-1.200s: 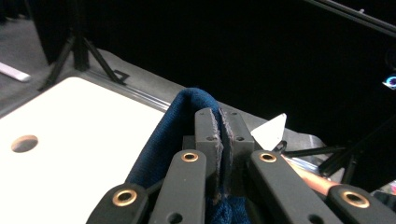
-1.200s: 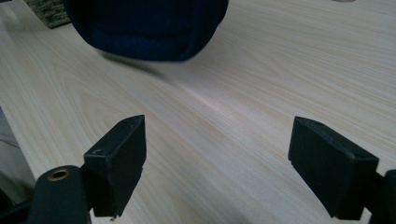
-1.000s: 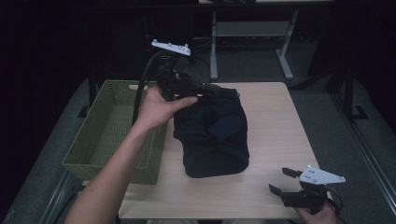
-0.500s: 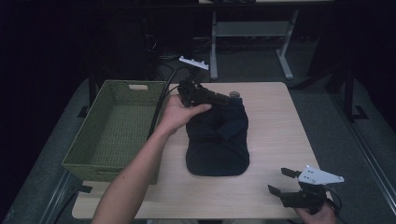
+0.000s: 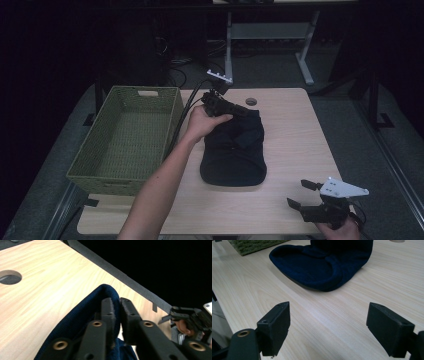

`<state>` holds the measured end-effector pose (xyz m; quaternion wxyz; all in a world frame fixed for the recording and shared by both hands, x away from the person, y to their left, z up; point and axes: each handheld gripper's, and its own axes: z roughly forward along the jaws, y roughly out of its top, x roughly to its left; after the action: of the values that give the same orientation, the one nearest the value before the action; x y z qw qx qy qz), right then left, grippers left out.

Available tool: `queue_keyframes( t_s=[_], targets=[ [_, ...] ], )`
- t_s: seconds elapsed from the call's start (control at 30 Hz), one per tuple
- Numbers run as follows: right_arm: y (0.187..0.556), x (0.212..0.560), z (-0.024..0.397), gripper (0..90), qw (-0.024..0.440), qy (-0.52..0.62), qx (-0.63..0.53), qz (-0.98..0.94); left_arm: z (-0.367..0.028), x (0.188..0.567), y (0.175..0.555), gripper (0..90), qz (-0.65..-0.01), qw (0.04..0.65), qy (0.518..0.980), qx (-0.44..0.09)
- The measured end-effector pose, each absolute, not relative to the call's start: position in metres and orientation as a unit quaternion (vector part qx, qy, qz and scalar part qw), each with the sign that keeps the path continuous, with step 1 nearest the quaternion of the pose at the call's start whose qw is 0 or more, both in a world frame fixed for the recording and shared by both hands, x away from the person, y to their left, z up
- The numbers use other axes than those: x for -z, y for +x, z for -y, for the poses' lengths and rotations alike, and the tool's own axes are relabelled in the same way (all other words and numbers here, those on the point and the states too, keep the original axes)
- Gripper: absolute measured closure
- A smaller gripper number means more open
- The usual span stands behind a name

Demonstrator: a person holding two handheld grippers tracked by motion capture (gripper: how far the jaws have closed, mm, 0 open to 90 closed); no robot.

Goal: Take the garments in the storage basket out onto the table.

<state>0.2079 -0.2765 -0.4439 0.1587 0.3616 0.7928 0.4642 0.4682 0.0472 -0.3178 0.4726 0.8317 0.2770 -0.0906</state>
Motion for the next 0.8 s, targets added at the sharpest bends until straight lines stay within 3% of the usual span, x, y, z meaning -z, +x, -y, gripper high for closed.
queue_keyframes(
  t_s=[0.13,0.47,0.6,0.8],
  targets=[
    [0.209,0.444,0.276,19.0,0.158,0.360,-0.464,-0.793,-0.052,0.316,0.473,67.7,-0.291,0.479,0.825,0.071],
    [0.216,0.445,0.271,19.6,0.150,0.358,-0.460,-0.799,-0.075,0.301,0.470,67.1,-0.297,0.525,0.794,0.080],
    [0.223,0.444,0.270,25.6,0.133,0.361,-0.460,-0.800,-0.079,0.304,0.460,67.4,-0.295,0.531,0.790,0.081],
    [0.247,0.443,0.265,43.8,0.097,0.370,-0.463,-0.799,-0.084,0.319,0.446,68.4,-0.298,0.533,0.787,0.091]
  ],
)
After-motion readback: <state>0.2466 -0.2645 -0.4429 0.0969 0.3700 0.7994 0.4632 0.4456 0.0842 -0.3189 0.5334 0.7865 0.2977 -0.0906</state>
